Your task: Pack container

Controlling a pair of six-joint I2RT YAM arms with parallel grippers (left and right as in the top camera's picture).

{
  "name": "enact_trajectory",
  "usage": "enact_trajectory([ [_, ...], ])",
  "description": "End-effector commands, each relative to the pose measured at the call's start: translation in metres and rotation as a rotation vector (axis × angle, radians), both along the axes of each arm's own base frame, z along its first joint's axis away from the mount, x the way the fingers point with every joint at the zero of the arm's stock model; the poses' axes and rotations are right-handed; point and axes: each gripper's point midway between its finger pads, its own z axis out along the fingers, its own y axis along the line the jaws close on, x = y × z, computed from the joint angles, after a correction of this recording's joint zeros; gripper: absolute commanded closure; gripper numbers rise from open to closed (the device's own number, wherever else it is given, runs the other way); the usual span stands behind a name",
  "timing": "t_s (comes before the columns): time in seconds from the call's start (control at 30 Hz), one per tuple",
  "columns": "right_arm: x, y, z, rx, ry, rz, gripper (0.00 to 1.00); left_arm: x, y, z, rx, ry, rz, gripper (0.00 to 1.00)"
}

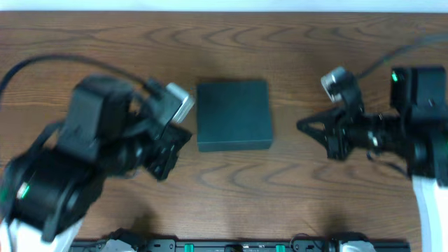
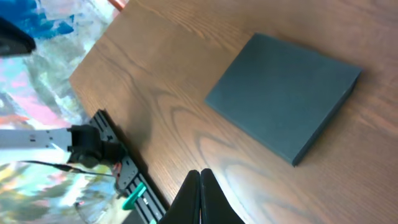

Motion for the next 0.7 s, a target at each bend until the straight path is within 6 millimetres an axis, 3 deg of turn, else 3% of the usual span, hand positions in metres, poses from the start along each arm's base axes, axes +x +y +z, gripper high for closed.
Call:
enact_trajectory([
  [0.0,-0.025,-0.001,0.004,-0.010,-0.082,0.021,0.98,-0.016,0.012,-0.001,0.001,-0.029,0.028,0.94],
  [0.03,-0.030,-0.001,0.007,-0.008,-0.100,0.021,0.96,-0.021,0.014,0.001,-0.005,-0.044,0.029,0.94],
  [0.07,-0.036,-0.001,0.010,-0.007,-0.121,0.021,0.78,-0.025,0.016,0.004,-0.008,-0.058,0.032,0.91],
  [0.1,-0.041,-0.002,0.013,-0.006,-0.142,0.021,0.42,-0.029,0.018,0.007,-0.014,-0.074,0.033,0.67],
  [0.13,-0.046,-0.002,0.017,-0.005,-0.163,0.021,0.01,-0.032,0.020,0.010,-0.021,-0.090,0.034,0.29],
  [0.17,-0.050,-0.002,0.020,-0.004,-0.183,0.021,0.01,-0.035,0.021,0.012,-0.026,-0.105,0.035,0.05],
  [0.67,-0.055,-0.002,0.022,-0.003,-0.196,0.021,0.01,-0.037,0.022,0.013,-0.027,-0.107,0.035,0.05],
])
